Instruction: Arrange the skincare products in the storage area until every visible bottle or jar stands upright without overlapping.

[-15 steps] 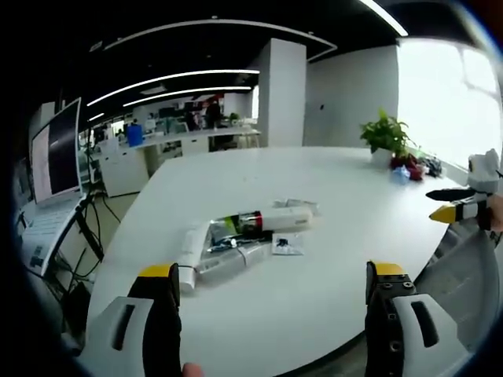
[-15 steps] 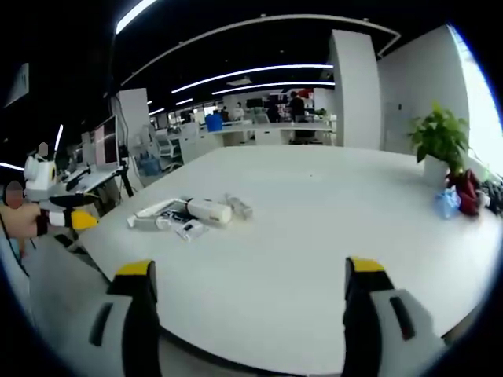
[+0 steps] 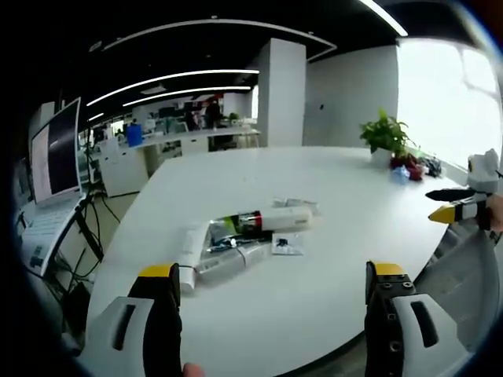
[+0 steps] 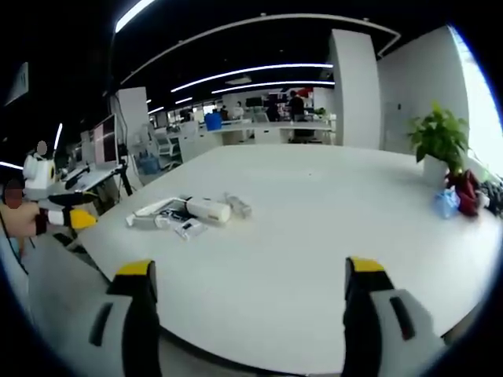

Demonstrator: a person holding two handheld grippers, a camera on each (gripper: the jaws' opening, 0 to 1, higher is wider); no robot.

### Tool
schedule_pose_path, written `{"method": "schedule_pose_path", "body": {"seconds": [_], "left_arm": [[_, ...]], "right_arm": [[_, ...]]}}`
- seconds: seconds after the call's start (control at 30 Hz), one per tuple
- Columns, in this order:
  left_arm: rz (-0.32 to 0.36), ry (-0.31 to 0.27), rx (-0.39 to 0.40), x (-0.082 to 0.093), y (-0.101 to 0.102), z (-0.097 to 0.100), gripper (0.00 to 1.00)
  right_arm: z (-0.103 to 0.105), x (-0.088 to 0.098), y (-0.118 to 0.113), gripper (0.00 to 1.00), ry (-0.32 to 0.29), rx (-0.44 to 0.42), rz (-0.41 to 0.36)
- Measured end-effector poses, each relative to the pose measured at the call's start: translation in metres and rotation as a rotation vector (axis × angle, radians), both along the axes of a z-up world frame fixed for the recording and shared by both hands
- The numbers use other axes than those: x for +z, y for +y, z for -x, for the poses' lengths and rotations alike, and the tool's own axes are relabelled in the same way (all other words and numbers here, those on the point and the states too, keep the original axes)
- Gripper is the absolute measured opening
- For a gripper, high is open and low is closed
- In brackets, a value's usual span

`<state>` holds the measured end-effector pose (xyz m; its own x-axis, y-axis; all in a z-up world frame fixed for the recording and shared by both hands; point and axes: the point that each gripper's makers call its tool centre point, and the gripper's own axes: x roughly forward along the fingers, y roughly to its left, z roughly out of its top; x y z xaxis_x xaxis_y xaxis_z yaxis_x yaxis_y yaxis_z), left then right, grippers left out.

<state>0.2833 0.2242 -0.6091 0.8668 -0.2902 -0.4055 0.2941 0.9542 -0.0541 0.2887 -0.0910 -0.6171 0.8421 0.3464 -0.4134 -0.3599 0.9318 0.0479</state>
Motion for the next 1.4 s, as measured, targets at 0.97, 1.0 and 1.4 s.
{"method": "schedule_pose_path", "body": {"seconds": [0.97,1.0,1.4], "left_arm": [[0.006,-0.012,0.001,0.003,0.001,-0.001,0.96],[0.006,-0.013,0.001,0.003,0.001,-0.001,0.96],[0.024,0.005,0.01,0.001,0.003,-0.003,0.95]], "right_arm": [[0.0,-0.001,0.003,1.0,0.033,0.013,0.0],[0.0,0.0,0.004,1.0,0.034,0.014,-0.001],[-0.016,0.0,0.016,1.0,0.051,0.055,-0.004]]}}
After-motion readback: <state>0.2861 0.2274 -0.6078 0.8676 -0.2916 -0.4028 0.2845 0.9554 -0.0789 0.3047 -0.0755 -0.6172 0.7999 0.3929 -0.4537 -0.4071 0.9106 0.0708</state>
